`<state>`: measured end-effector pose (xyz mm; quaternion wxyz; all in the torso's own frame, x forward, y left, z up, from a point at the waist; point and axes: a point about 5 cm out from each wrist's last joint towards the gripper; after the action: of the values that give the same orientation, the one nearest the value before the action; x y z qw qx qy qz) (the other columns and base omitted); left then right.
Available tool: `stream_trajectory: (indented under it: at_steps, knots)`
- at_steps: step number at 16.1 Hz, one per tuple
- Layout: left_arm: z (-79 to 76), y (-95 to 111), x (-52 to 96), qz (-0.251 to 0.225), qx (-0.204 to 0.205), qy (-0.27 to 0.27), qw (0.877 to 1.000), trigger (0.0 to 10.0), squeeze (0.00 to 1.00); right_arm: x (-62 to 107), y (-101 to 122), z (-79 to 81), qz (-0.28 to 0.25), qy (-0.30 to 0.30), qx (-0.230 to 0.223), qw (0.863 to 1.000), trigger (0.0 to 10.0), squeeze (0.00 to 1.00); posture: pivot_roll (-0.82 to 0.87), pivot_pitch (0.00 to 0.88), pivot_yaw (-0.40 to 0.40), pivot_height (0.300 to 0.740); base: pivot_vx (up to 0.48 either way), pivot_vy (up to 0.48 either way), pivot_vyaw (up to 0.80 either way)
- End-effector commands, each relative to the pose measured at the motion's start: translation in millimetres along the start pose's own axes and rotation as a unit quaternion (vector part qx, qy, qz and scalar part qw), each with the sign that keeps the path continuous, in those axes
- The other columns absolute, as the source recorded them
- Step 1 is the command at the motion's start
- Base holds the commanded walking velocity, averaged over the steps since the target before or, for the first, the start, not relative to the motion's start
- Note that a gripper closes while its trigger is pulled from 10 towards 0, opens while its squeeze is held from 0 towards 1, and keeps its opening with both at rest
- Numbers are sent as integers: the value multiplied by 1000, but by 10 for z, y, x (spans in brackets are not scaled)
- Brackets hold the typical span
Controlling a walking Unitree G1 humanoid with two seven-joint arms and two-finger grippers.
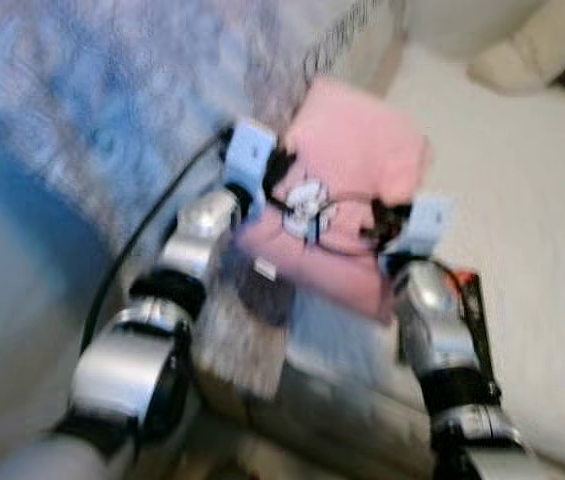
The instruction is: Clean up the room
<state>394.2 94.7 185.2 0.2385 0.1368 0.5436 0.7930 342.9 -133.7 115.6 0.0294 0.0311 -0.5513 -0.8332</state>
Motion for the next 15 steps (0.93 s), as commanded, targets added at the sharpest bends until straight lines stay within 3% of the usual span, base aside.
stream_trajectory:
  at_steps: [1, 4, 7, 10, 12, 15]
  knots:
    - [56, 65, -27, -3, -10, 18, 1000, 10000, 0, -52, 94, -15, -16, 8, 8, 1000, 10000, 0, 95, 0, 24, 740, 480, 0, 0]
    - [28, 41, -34, 2, -17, 19, 1000, 10000, 0, -120, 1, -66, 11, -9, -29, 999, 10000, 0, 99, 0, 27, 740, 320, 0, 0]
    - [-165, -234, -5, 66, 5, 12, 998, 10000, 0, -66, -334, -184, 94, -41, -71, 992, 10000, 0, 101, 61, 32, 740, 0, 0, 0]
    - [-275, -445, 75, 103, 27, 14, 994, 10000, 0, 57, -641, -143, 153, -47, -63, 985, 10000, 0, 87, 96, 29, 740, 0, 0, 0]
    - [-315, -507, 110, 104, 52, 9, 993, 10000, 0, 99, -736, -68, 159, -45, -59, 984, 10000, 0, 78, 100, 26, 740, 0, 0, 0]
    - [-300, -509, 111, 105, 55, 11, 993, 10000, 0, 140, -815, 30, 159, -34, -53, 985, 10000, 0, 72, 91, 29, 740, 0, 0, 0]
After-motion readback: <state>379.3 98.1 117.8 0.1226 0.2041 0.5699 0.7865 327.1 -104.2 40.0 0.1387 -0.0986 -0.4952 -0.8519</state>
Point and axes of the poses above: a point about 5 cm out from each wrist's last joint towards the gripper, its own x axis pointing back from the gripper into the wrist, its own y axis along the axis of the wrist's last joint, z = x × y, and after that the axes turned 11 degrees about -x, right-handed
